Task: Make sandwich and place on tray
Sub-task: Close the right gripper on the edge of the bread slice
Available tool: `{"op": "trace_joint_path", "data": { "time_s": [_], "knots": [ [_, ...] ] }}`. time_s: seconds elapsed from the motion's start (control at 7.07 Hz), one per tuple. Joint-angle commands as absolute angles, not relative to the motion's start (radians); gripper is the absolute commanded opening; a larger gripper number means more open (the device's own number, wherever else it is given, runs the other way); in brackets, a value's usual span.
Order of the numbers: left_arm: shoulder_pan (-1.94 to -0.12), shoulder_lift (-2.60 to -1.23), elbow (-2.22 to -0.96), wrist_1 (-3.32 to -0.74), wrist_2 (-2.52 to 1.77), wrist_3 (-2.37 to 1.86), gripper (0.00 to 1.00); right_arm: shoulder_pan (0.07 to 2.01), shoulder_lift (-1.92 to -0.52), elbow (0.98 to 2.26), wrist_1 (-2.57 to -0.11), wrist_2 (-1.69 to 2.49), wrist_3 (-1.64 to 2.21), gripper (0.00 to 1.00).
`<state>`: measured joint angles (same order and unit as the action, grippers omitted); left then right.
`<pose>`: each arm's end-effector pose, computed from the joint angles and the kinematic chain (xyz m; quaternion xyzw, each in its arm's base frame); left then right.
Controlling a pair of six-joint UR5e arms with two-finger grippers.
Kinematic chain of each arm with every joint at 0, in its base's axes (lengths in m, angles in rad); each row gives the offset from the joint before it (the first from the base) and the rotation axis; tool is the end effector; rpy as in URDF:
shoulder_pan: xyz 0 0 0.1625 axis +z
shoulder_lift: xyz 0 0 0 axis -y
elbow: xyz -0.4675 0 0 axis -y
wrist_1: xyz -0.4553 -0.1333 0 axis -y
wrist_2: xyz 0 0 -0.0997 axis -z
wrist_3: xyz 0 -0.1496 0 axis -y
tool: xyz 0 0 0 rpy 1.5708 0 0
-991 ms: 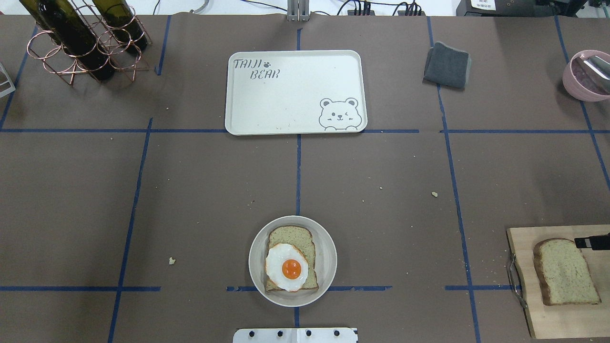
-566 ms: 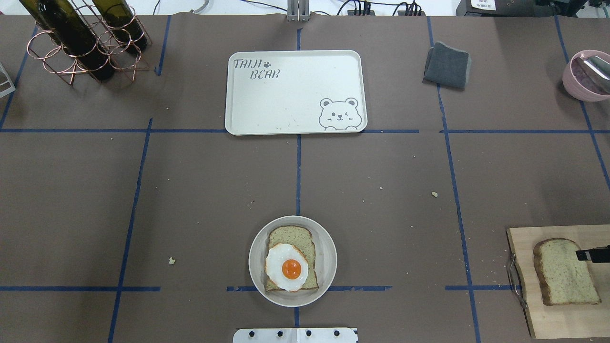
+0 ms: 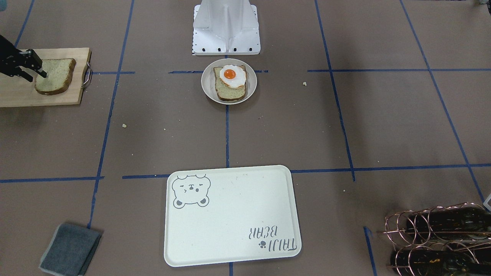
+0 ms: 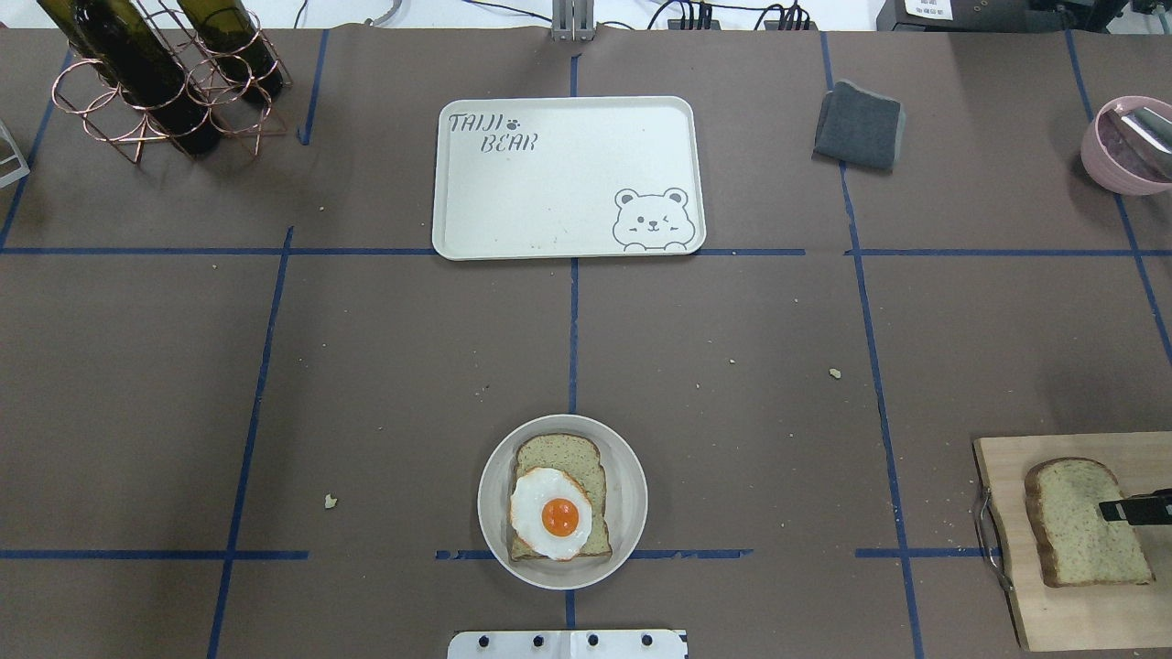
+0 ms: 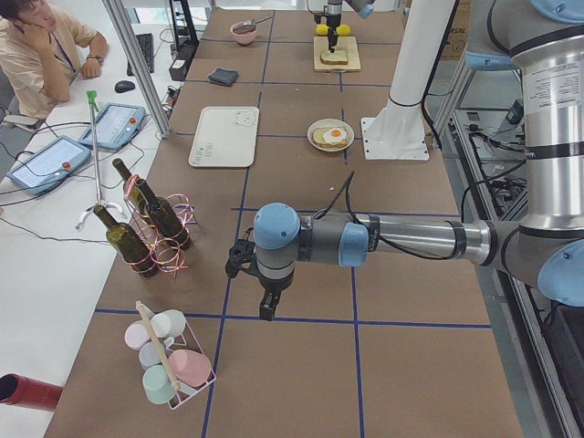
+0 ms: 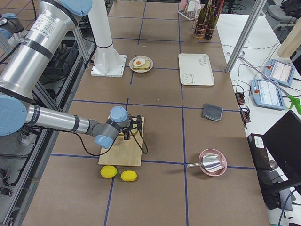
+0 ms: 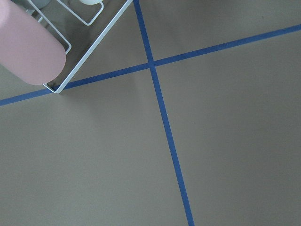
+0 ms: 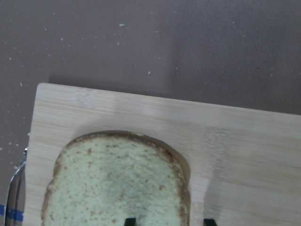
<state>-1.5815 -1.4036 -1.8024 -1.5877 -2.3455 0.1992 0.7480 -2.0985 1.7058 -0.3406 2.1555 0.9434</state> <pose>-0.0338 -0.4843 0.6926 0.0770 0.3714 0.1023 0.9196 -0.2181 -0.2716 0.7501 0.0437 -0.4680 -0.0643 0.8803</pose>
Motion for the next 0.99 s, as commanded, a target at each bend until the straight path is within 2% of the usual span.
{"op": "trace_joint_path", "data": {
  "time_s": [0.0, 0.14, 0.85],
  "knots": [
    [-1.582, -1.405, -1.804, -1.588, -2.345, 0.198, 1.00, 0.741, -2.092, 1.694, -0.341, 2.151, 0.943, 0.33],
    [-1.582, -1.405, -1.805, -1.588, -2.345, 0.198, 1.00, 0.739, -2.089, 1.694, -0.341, 2.151, 0.943, 0.00],
    [-1.582, -1.405, -1.804, -1.588, -2.344, 0.198, 1.00, 0.747, -2.089, 1.742, -0.289, 2.201, 0.945, 0.00]
  ]
}}
